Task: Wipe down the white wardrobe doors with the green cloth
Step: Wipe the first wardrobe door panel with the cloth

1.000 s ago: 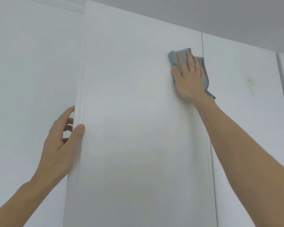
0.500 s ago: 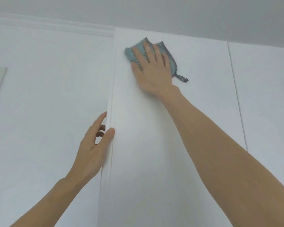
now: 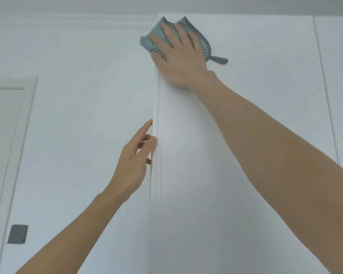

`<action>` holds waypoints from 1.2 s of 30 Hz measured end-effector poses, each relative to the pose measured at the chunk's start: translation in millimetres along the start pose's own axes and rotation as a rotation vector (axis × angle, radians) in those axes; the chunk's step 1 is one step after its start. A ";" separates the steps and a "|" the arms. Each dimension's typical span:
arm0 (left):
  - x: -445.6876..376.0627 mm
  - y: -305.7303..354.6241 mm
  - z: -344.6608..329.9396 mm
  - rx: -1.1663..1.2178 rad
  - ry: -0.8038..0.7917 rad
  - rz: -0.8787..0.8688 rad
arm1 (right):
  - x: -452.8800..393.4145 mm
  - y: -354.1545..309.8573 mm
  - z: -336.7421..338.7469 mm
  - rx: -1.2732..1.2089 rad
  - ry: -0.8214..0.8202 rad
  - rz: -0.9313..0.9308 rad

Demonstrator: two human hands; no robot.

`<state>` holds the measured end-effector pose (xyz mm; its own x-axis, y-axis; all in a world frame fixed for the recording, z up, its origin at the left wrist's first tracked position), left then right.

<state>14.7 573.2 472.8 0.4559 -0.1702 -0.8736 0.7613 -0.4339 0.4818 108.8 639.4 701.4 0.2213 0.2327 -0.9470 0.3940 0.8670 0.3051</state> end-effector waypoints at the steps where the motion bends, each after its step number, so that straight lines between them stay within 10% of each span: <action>1: 6.1 -2.9 -0.1 0.016 0.011 0.015 | 27.4 -8.1 -5.8 0.004 0.004 0.025; 7: 33.0 -27.9 13.1 0.105 0.160 0.138 | 200.3 -52.6 -15.7 -0.003 0.102 0.074; 24: 199.0 -113.6 16.2 -0.029 -0.105 0.231 | 641.3 -183.9 -64.5 -0.020 -0.372 0.248; 29: 206.4 -109.2 28.4 -0.050 -0.153 0.259 | 590.2 -168.3 -54.2 -0.106 -0.364 0.249; 36: 120.9 -47.2 23.1 0.036 -0.096 0.122 | 289.0 -50.4 -21.2 0.021 -0.078 0.148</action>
<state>23.2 552.6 342.9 0.4962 -0.3069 -0.8121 0.6854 -0.4357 0.5834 134.0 672.4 410.2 0.3463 0.3215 -0.8813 0.3708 0.8161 0.4434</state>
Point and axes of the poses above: each hand's wrist, its own x-axis away from the middle knuckle, its own z-axis out of the back of the hand, y = z × x, the point moved 9 cm from there along -x, towards the middle knuckle, and after that the axes turned 4 degrees about y, right-handed, at the moved point
